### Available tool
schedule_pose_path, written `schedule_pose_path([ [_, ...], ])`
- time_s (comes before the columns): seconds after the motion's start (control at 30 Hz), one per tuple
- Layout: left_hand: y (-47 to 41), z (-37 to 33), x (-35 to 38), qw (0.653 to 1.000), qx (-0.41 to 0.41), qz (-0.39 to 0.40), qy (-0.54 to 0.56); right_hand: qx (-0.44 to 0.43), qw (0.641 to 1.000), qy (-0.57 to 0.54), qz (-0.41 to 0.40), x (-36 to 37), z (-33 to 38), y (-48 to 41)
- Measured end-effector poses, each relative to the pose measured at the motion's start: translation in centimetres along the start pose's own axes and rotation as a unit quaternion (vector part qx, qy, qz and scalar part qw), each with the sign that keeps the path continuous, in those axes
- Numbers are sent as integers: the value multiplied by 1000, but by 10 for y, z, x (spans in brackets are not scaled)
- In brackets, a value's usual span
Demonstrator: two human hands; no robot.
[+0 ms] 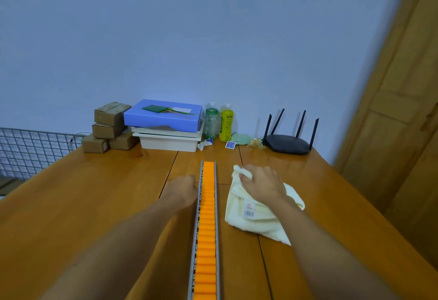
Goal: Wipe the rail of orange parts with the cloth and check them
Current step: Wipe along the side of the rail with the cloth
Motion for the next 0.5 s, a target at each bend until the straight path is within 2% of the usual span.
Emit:
schedule_pose_path([
  [0.27, -48, 12, 33, 995, -13, -32, 94, -45, 998, -31, -28, 23, 18, -87],
  [0.5, -65, 17, 63, 987, 1, -50, 155, -47, 997, -53, -14, 70, 34, -138],
])
Point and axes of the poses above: each hand's wrist, its own y-axis away from the middle knuckle, its own x-axis out of the palm, z = x × y, the point moved 3 cm from there along -y, towards the middle knuckle, and after that the axes turned 14 degrees about -z, right-handed, at the moved point
